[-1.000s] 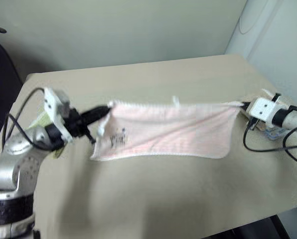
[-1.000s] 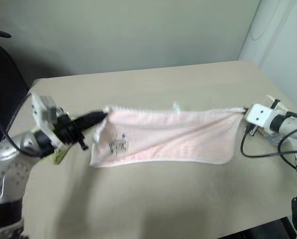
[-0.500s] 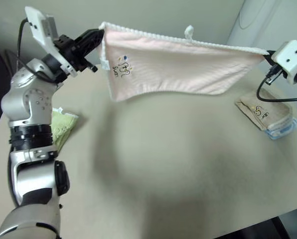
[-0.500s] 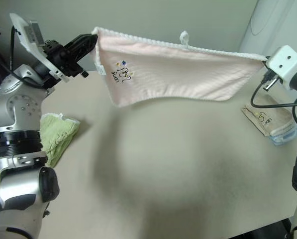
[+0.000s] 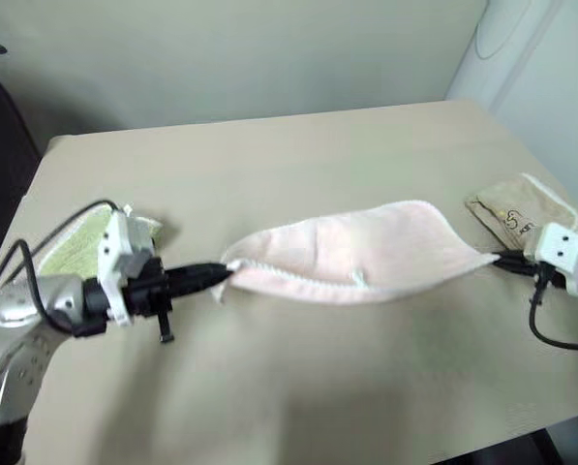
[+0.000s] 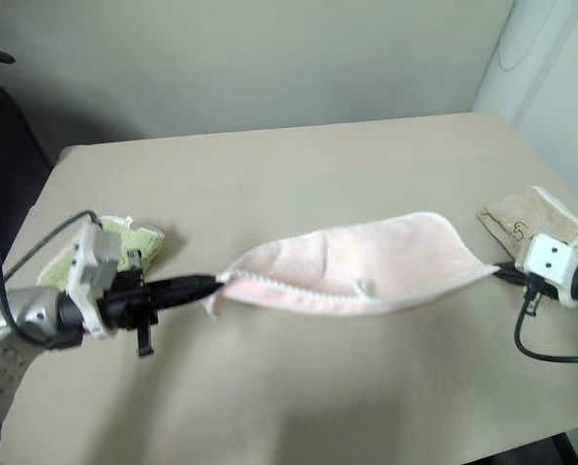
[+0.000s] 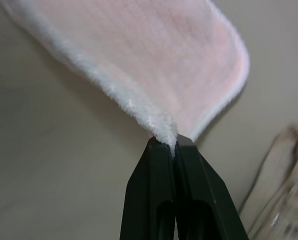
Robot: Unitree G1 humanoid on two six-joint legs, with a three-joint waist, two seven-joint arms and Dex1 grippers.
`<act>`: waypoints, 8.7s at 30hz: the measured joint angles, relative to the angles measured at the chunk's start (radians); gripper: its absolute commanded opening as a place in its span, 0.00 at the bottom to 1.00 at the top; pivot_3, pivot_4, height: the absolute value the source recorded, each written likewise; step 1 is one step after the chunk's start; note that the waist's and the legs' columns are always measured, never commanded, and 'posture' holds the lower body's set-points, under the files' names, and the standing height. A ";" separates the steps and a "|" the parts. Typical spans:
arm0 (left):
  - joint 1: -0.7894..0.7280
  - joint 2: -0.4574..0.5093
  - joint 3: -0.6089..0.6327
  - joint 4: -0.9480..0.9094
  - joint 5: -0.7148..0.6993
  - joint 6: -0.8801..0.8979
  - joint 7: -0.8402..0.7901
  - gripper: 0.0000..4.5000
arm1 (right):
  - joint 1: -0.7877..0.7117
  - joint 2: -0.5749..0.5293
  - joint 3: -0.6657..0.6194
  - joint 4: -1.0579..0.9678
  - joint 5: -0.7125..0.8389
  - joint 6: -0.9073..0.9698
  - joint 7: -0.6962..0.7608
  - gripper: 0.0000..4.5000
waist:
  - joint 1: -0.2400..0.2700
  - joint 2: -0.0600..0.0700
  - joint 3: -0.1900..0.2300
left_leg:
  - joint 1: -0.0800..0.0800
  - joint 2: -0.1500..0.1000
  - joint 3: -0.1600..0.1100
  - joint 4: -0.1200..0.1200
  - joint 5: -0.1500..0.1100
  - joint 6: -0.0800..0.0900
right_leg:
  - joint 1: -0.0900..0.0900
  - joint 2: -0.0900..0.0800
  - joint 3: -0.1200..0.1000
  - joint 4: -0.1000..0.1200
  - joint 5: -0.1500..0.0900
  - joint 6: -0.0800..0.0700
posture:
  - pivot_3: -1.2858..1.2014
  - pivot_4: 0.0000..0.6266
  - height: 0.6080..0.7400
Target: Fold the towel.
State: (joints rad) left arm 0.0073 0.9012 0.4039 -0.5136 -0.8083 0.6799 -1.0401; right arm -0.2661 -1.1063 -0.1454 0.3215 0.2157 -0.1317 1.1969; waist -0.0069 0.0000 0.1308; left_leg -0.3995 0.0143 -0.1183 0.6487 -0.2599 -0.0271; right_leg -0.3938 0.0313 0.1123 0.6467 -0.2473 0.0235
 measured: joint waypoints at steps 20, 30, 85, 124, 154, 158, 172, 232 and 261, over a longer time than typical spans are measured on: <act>-0.175 -0.131 -0.125 0.240 0.149 -0.029 0.198 0.00 | -0.473 0.154 0.218 0.359 -0.234 -0.053 -0.056 0.01 | -0.005 0.002 -0.001 | 0.010 -0.001 -0.002 0.009 -0.001 0.006 | 0.009 0.000 0.000 0.006 0.006 0.002 | 0.52 0.24 1.00; -0.343 -0.200 -0.265 0.498 0.318 -0.125 0.244 0.00 | -0.736 0.252 0.327 0.757 -0.437 -0.213 -0.236 0.01 | -0.005 0.002 -0.001 | -0.001 -0.001 -0.003 0.007 0.004 -0.003 | -0.003 0.000 0.000 0.008 0.006 0.002 | 0.52 0.24 1.00; -0.148 -0.237 -0.400 0.098 0.370 -0.214 0.213 0.87 | -0.421 0.609 -0.539 0.204 0.372 1.281 -0.772 1.00 | -0.026 -0.004 -0.004 | 0.013 -0.003 -0.003 0.003 0.006 0.000 | 0.005 0.002 0.004 0.009 0.006 0.001 | 0.52 0.24 1.00; -0.142 -0.239 -0.413 0.122 0.401 -0.247 0.234 0.87 | -0.413 0.329 -0.037 -0.074 0.232 0.897 -0.473 0.01 | 0.003 0.000 -0.003 | 0.007 -0.002 -0.003 -0.002 0.005 0.001 | 0.001 0.002 0.002 0.004 0.006 0.001 | 0.52 0.24 1.00; 0.001 -0.340 -0.179 0.070 0.195 -0.134 0.367 0.87 | -0.298 0.427 0.007 -0.325 0.282 0.883 -0.329 0.48 | 0.007 -0.002 -0.004 | 0.009 -0.003 -0.003 0.001 0.008 -0.004 | 0.004 0.001 0.002 0.003 0.006 0.001 | 0.52 0.24 1.00; 0.002 -0.406 -0.101 0.068 0.013 -0.029 0.445 0.87 | -0.322 0.502 0.125 -0.114 0.159 0.737 -0.332 0.18 | 0.003 -0.003 -0.004 | 0.011 -0.002 -0.004 0.000 0.007 -0.002 | 0.004 0.001 0.002 0.005 0.007 0.001 | 0.52 0.24 1.00; 0.336 -0.528 -0.063 -0.069 -0.442 0.145 0.731 1.00 | -0.397 0.630 0.188 0.265 0.035 0.391 -0.276 0.09 | -0.001 -0.005 -0.006 | 0.018 -0.002 -0.002 0.000 0.006 -0.002 | 0.014 0.001 0.001 0.001 0.003 -0.006 | 0.52 0.24 1.00; -0.950 -0.604 -0.822 0.583 0.050 0.219 0.597 0.01 | -0.359 0.705 -0.286 -0.024 0.350 0.552 -0.650 0.09 | 0.032 -0.003 -0.003 | 0.006 -0.009 -0.008 -0.001 0.011 -0.015 | 0.003 0.001 0.001 -0.002 0.005 0.004 | 0.52 0.24 1.00; -0.667 -0.617 -0.564 0.567 0.373 -0.022 0.381 0.13 | -0.142 0.551 0.012 -0.340 0.301 0.630 -0.463 0.00 | 0.034 -0.003 -0.003 | -0.002 -0.015 -0.008 0.018 0.007 -0.002 | 0.003 -0.002 0.011 -0.001 0.009 0.020 | 0.52 0.24 1.00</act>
State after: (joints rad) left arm -0.6597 0.2846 -0.1606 0.0539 -0.4352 0.6582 -0.6588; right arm -0.4081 -0.5550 -0.1334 -0.0182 0.5166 0.4986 0.7339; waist 0.0272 -0.0027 0.1280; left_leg -0.4012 -0.0009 -0.1262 0.6666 -0.2529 -0.0293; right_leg -0.3909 0.0292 0.1231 0.6458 -0.2383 0.0432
